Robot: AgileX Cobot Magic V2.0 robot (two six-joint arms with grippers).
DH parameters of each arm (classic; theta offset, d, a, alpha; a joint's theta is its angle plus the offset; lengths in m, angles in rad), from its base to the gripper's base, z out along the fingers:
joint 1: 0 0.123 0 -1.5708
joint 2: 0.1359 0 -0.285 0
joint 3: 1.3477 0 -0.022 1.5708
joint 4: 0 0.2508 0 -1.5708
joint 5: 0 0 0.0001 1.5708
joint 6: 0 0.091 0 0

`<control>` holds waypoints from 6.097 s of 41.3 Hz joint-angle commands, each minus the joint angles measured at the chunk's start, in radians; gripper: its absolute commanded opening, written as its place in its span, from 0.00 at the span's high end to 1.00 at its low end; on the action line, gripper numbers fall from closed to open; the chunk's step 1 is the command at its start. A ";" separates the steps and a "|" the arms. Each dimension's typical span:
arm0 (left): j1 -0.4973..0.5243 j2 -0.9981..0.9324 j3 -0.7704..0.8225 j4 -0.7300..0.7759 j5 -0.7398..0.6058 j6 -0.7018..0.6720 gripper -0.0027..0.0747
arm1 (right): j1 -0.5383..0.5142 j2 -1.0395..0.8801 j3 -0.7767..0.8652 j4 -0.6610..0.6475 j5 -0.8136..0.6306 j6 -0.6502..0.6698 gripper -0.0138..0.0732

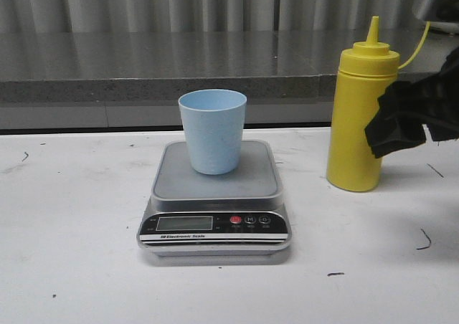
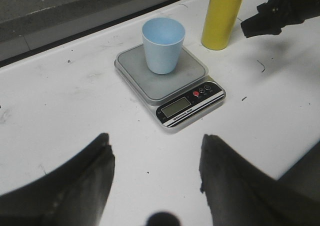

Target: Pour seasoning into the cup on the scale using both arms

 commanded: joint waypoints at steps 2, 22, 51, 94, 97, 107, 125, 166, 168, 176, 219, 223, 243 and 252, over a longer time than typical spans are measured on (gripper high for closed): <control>0.000 0.004 -0.026 -0.011 -0.078 -0.007 0.48 | 0.089 -0.119 -0.019 -0.257 0.029 0.313 0.15; 0.000 0.004 -0.026 -0.011 -0.078 -0.007 0.48 | 0.024 -0.179 -0.024 -0.906 -0.042 0.806 0.16; 0.000 0.004 -0.026 -0.011 -0.078 -0.007 0.48 | -0.011 -0.179 -0.024 -0.871 -0.142 0.718 0.16; 0.000 0.004 -0.026 -0.011 -0.078 -0.007 0.48 | 0.083 -0.689 0.021 0.889 0.521 -0.994 0.16; 0.000 0.004 -0.026 -0.011 -0.078 -0.007 0.48 | 0.092 -0.732 0.019 0.891 0.572 -0.995 0.16; 0.002 0.004 -0.026 -0.011 -0.078 -0.007 0.48 | 0.136 -0.776 -0.073 0.966 0.865 -1.028 0.16; 0.002 0.004 -0.026 -0.011 -0.078 -0.007 0.48 | 0.147 -0.776 -0.160 1.040 0.923 -1.069 0.21; 0.002 0.004 -0.026 -0.011 -0.111 -0.007 0.99 | 0.147 -0.776 -0.159 1.040 0.853 -1.069 0.98; 0.002 0.004 -0.026 -0.011 -0.111 -0.007 0.99 | 0.147 -0.776 -0.159 1.040 0.853 -1.069 0.98; 0.002 -0.024 0.001 0.023 -0.170 -0.004 0.99 | 0.147 -0.776 -0.159 1.040 0.854 -1.069 0.98; 0.486 -0.451 0.758 -0.027 -0.920 -0.013 0.99 | 0.147 -0.776 -0.159 1.040 0.856 -1.069 0.98; 0.475 -0.451 0.758 -0.016 -0.920 -0.052 0.99 | 0.147 -0.776 -0.159 1.040 0.856 -1.069 0.98; 0.467 -0.451 0.758 0.027 -0.913 -0.085 0.99 | 0.147 -0.776 -0.159 1.040 0.856 -1.069 0.98; 0.467 -0.451 0.758 0.064 -0.913 -0.112 0.99 | 0.147 -0.776 -0.159 1.040 0.856 -1.069 0.98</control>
